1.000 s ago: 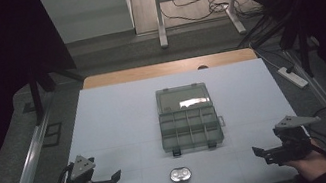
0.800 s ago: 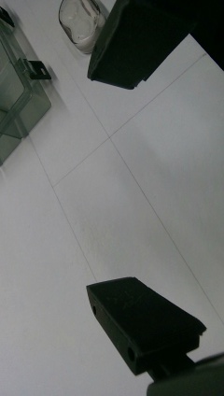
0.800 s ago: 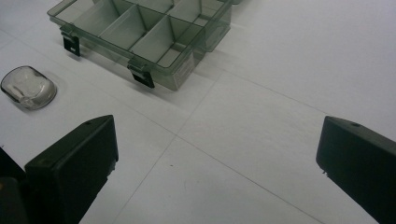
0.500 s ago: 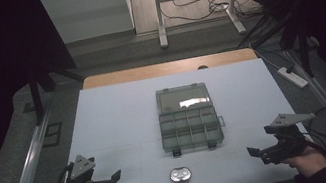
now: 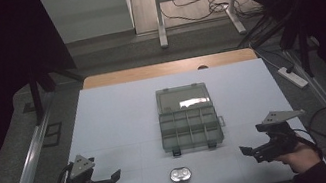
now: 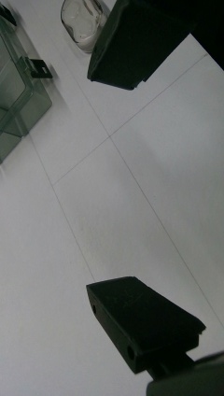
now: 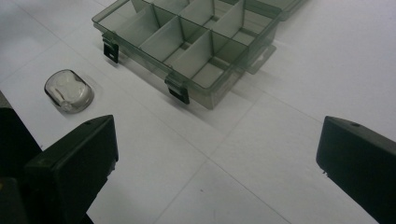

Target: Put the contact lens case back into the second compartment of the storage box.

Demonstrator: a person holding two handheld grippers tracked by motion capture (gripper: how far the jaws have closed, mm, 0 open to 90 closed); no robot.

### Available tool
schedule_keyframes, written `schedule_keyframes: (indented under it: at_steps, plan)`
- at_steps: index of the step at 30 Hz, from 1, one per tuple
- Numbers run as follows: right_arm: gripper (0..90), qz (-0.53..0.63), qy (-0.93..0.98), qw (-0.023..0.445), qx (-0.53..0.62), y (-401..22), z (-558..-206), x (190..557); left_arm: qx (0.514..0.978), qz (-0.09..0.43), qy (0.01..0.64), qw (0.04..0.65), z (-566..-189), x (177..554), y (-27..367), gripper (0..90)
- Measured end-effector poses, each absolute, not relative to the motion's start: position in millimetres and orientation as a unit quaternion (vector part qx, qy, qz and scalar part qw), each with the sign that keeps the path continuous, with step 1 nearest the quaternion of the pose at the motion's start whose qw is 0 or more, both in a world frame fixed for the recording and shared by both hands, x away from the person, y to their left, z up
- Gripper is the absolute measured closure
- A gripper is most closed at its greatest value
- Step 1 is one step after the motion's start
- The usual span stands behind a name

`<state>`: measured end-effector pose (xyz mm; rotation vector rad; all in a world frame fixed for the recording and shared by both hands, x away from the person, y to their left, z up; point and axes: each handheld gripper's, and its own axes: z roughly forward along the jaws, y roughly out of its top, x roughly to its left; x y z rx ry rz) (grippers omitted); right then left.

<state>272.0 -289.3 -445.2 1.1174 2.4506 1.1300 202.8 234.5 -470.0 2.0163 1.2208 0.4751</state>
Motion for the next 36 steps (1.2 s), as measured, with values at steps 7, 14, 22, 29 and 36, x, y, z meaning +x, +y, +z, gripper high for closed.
schedule_keyframes:
  at_steps: [7,14,22,29,36]
  plan:
    - [0.0,0.392,0.836,0.097,0.372,-275,-445,276,0.782,0.185,0.473,0.360,-470,203,234,2.7]
    - [0.0,0.388,0.838,0.091,0.372,-268,-446,277,0.783,0.185,0.473,0.359,-470,203,234,2.7]
    - [0.0,0.382,0.848,0.080,0.359,-254,-447,280,0.783,0.185,0.474,0.359,-470,203,234,2.7]
    - [0.0,0.375,0.857,0.072,0.344,-242,-449,280,0.783,0.185,0.473,0.359,-470,203,234,2.8]
    - [0.0,0.375,0.866,0.060,0.325,-230,-450,283,0.783,0.185,0.474,0.359,-470,203,234,2.8]
